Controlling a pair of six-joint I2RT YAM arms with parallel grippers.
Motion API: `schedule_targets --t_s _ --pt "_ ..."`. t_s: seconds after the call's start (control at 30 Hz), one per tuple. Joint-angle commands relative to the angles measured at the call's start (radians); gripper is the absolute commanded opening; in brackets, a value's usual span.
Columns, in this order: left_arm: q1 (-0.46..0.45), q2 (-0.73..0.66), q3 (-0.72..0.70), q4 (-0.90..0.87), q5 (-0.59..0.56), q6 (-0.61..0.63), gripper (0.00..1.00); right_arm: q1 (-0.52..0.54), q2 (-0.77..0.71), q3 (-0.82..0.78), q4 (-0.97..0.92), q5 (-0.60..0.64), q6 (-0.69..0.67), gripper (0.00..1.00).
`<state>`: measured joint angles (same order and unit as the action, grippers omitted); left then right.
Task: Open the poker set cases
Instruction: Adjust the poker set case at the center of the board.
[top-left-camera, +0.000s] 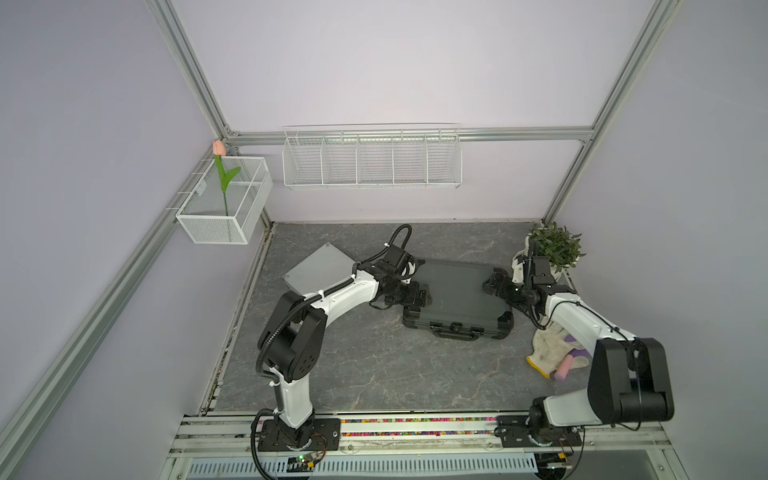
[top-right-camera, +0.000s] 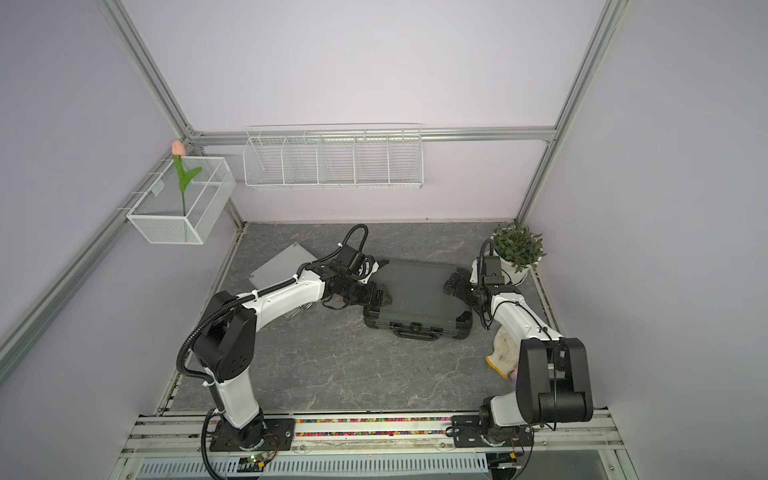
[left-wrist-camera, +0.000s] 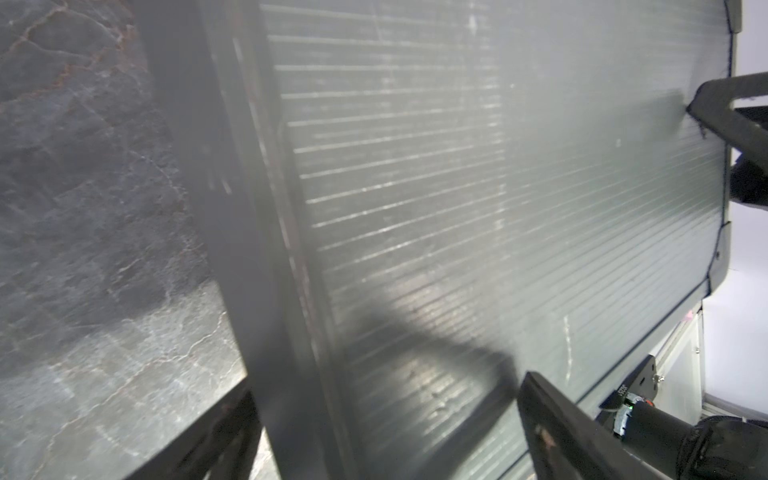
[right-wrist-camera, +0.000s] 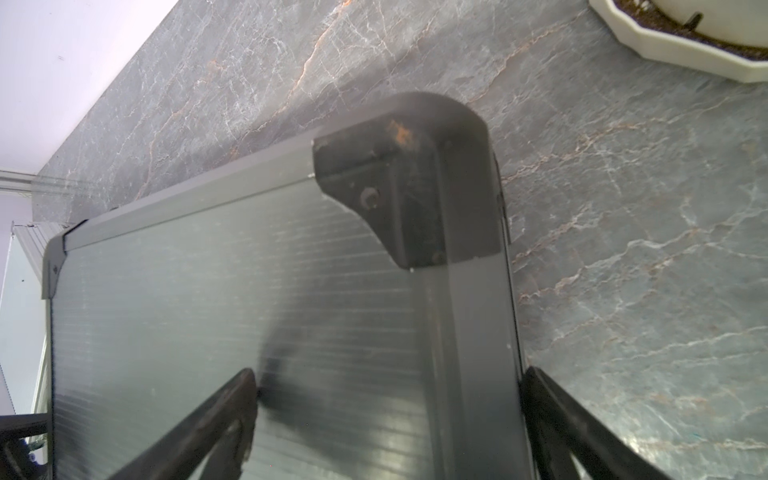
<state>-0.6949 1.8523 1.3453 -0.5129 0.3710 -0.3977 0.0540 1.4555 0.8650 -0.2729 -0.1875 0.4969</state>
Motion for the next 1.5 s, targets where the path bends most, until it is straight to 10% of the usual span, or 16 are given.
schedule_targets --t_s 0.0,0.7,1.47 --pt "-0.032 0.011 -0.036 0.122 0.169 -0.021 0.95 0.116 0.095 -0.022 -0.094 -0.25 -0.015 1.0" --pt "-0.121 -0.163 -0.311 0.197 0.209 -0.105 0.94 0.298 -0.106 -0.223 -0.124 -0.31 0.126 0.86" --pt "-0.137 -0.325 -0.423 0.148 0.237 -0.154 0.94 0.293 -0.377 -0.298 -0.281 -0.21 0.137 0.95"
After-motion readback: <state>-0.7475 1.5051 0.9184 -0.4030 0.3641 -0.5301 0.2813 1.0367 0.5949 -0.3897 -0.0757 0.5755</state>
